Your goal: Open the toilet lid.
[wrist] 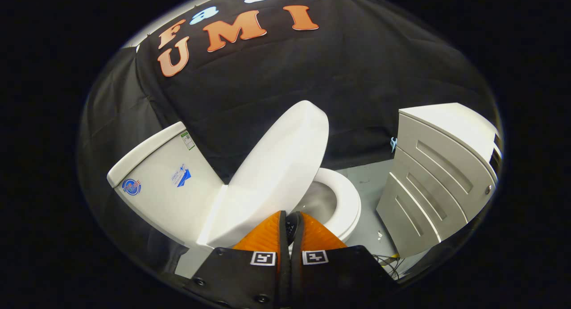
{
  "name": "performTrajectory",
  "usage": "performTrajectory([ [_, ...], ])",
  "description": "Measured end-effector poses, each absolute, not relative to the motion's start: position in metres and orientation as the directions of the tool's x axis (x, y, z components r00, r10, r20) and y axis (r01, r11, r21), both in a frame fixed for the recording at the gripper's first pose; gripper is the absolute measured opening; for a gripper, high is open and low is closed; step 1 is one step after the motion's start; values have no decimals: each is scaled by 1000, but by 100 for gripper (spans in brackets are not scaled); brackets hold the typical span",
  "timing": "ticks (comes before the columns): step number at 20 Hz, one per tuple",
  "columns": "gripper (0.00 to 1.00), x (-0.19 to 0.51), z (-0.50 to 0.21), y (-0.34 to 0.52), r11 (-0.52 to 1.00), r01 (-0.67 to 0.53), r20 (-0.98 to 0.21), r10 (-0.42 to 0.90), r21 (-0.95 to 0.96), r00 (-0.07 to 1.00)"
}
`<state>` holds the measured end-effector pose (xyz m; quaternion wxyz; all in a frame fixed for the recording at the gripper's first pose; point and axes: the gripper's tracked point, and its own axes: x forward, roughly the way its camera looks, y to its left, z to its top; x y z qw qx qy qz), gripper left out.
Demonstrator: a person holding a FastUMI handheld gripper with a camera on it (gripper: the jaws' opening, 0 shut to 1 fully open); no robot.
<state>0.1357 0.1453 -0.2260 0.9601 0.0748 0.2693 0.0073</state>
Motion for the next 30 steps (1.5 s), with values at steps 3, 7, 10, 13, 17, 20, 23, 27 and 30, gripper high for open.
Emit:
performTrajectory([
  [3,8,137,-214,156,994,23,-496,31,104,868],
  [7,8,137,-203,167,996,35,-487,11,84,873],
  [10,8,138,-194,176,999,36,-475,-21,22,880],
  [13,8,138,-180,190,999,34,-456,-30,1,890],
  [17,8,140,-170,206,999,35,-443,-48,-39,895],
  [20,8,141,-160,223,996,25,-430,-59,-84,901],
  [23,8,141,-148,244,992,8,-406,-58,-124,912],
  [27,8,144,-134,276,980,-13,-380,-65,-198,923],
  [30,8,143,-125,301,966,-24,-351,-70,-256,934],
])
